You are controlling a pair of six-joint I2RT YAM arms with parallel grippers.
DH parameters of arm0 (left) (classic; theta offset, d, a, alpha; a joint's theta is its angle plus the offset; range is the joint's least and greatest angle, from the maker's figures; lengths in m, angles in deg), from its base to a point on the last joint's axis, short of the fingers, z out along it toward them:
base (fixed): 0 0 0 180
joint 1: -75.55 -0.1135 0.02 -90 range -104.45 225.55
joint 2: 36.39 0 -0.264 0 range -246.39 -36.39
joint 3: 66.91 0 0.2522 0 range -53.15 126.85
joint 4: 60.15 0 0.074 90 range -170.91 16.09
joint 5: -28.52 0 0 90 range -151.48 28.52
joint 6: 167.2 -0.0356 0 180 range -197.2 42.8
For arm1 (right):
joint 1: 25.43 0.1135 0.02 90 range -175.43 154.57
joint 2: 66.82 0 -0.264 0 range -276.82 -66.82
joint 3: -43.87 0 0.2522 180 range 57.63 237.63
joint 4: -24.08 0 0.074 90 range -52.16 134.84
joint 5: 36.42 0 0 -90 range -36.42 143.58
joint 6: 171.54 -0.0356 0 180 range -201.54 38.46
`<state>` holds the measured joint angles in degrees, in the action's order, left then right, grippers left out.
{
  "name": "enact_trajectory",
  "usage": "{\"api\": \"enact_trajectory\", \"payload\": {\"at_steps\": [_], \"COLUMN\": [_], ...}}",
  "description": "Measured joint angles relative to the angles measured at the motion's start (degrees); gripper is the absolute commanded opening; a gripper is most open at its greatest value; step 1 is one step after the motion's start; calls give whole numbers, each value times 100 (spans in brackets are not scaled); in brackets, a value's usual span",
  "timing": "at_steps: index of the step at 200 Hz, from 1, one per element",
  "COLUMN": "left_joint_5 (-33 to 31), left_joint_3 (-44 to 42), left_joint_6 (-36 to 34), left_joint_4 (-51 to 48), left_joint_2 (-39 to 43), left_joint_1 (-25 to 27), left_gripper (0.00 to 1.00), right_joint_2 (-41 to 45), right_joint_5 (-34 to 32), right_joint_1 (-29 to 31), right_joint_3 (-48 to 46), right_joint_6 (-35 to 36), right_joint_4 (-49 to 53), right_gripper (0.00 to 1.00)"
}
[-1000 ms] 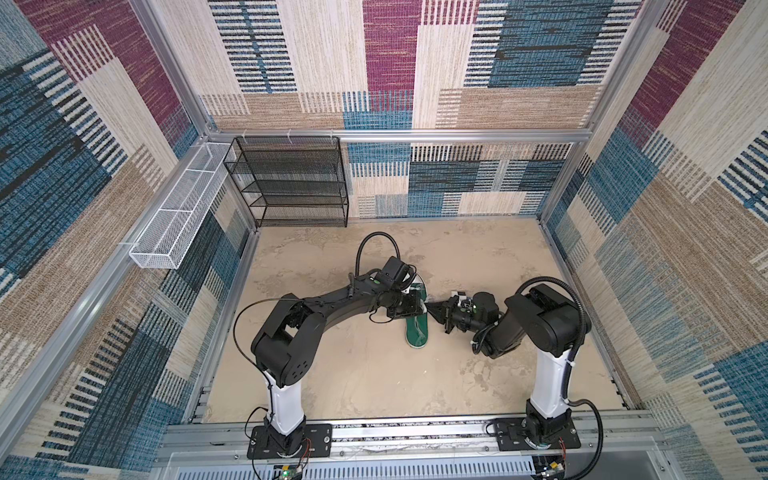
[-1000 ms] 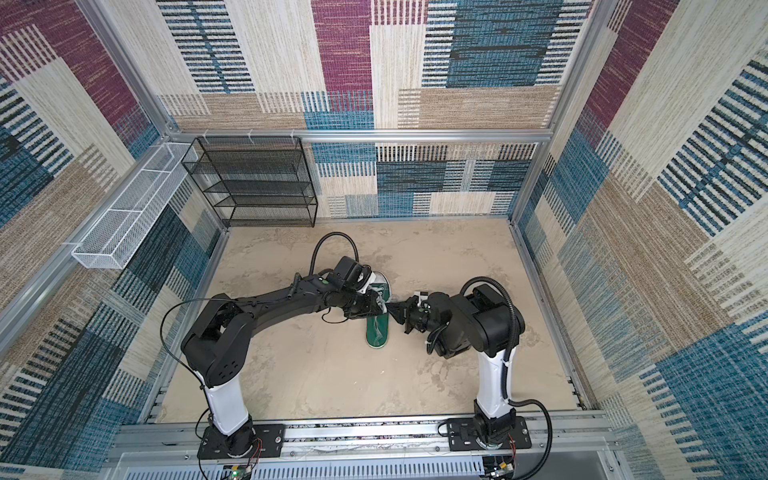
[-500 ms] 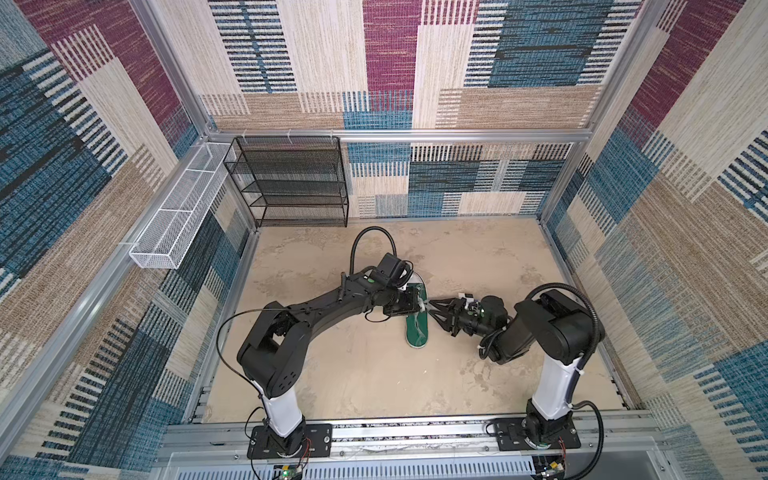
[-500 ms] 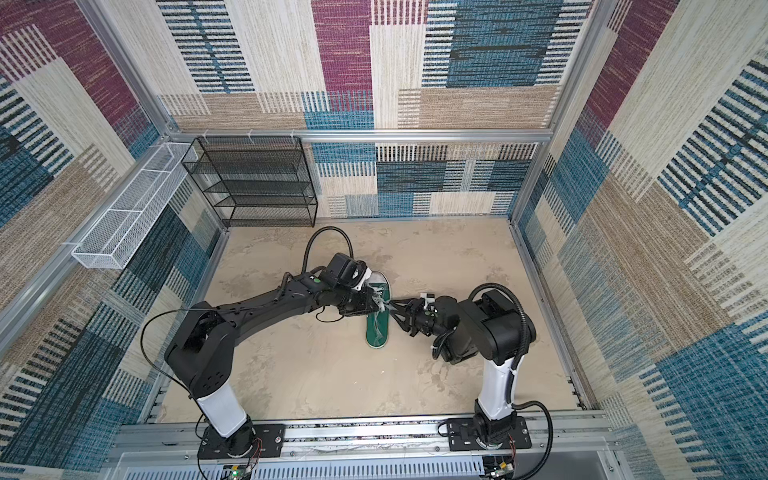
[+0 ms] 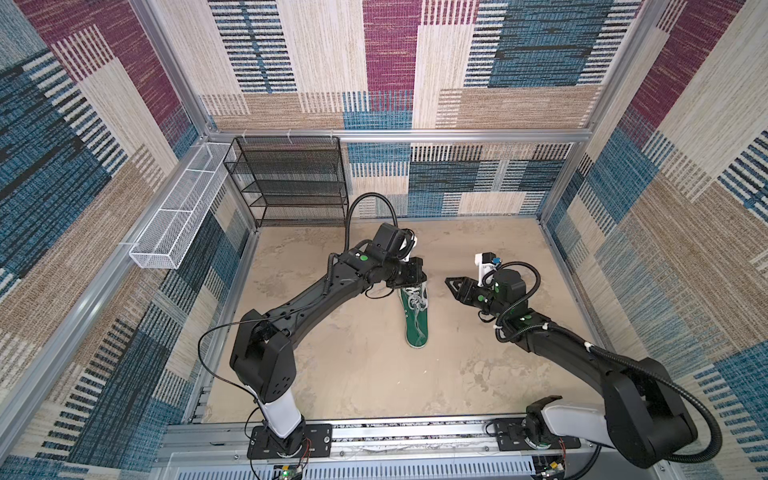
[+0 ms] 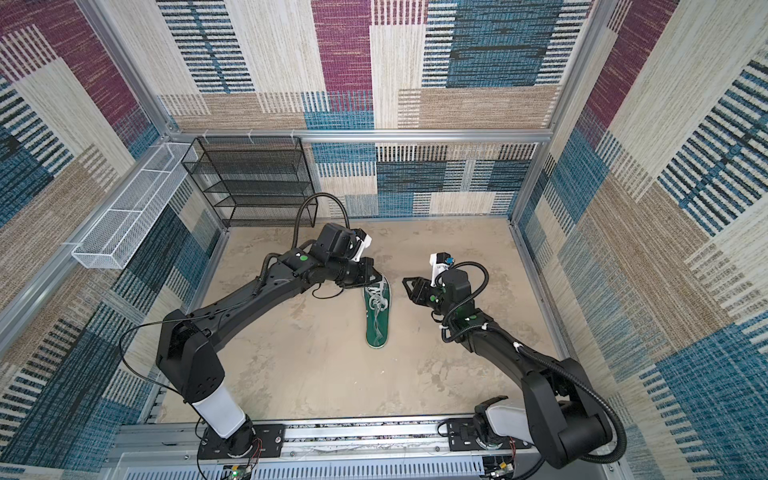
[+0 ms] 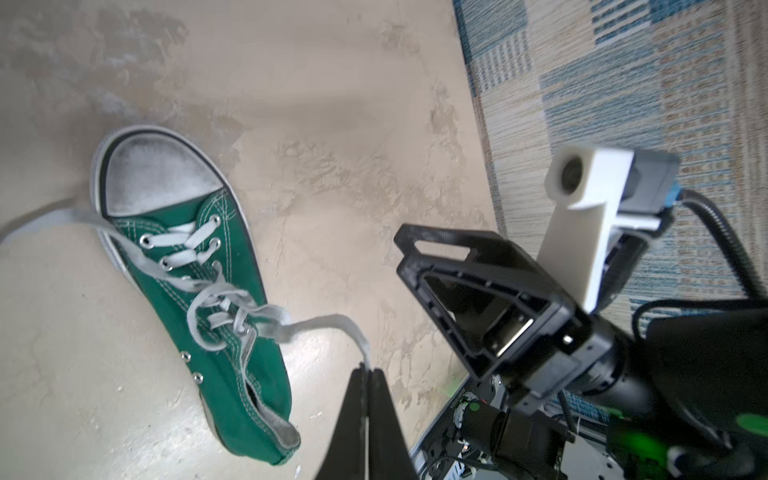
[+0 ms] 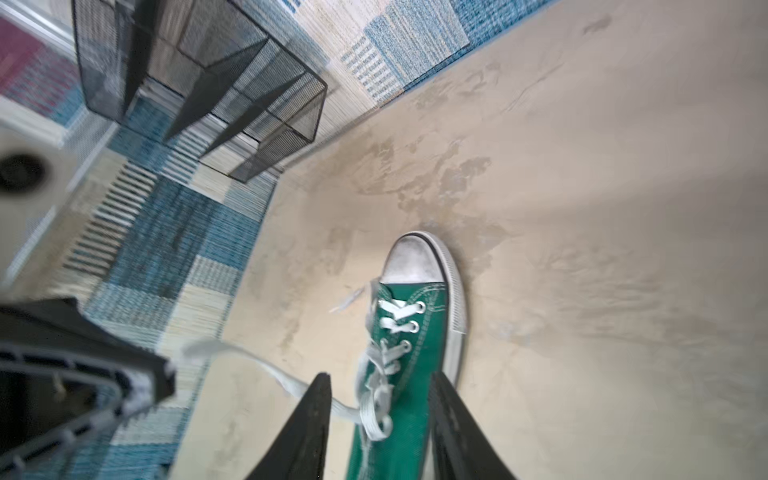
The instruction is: Tie the shoes
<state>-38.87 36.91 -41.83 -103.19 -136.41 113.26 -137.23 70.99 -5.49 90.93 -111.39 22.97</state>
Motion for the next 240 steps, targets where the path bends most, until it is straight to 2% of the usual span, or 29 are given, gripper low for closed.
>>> {"api": "enact_trajectory", "payload": {"at_steps": [28,55,80,132,147,163,173,188,199,214,240], "left_joint_5": [74,177,219,304,310,315,317,319,317,315,275], "left_joint_3": [398,627,688,601,566,535,518,463,424,361,153], "left_joint_6": [-13,-28,-33,-28,-28,-28,-28,-28,-28,-50,-109], "left_joint_4": [-114,-197,-216,-236,-238,-238,-238,-234,-234,-238,-264], "left_joint_2": [-201,-345,-376,-278,-258,-243,-227,-177,-153,-125,-39], "left_joint_1": [-68,-72,-83,-109,-118,-122,-122,-136,-151,-192,-385], "left_gripper": [0,0,0,0,0,0,0,0,12,26,33], "right_joint_2": [306,297,-13,-929,-1167,-1392,-1495,-1624,-1661,-1657,-1574], "right_joint_5": [116,391,627,1023,1088,1119,1152,1189,1196,1193,1150], "right_joint_1": [144,236,341,398,398,400,400,400,400,398,400], "right_joint_3": [-133,-186,-175,299,474,608,660,758,809,831,789], "right_joint_6": [1394,2116,2347,2253,2232,2197,2157,2096,2059,1980,1956], "right_joint_4": [127,70,-260,-1113,-1261,-1360,-1397,-1449,-1478,-1495,-1453], "right_gripper": [45,48,48,46,42,34,27,11,4,0,0]}}
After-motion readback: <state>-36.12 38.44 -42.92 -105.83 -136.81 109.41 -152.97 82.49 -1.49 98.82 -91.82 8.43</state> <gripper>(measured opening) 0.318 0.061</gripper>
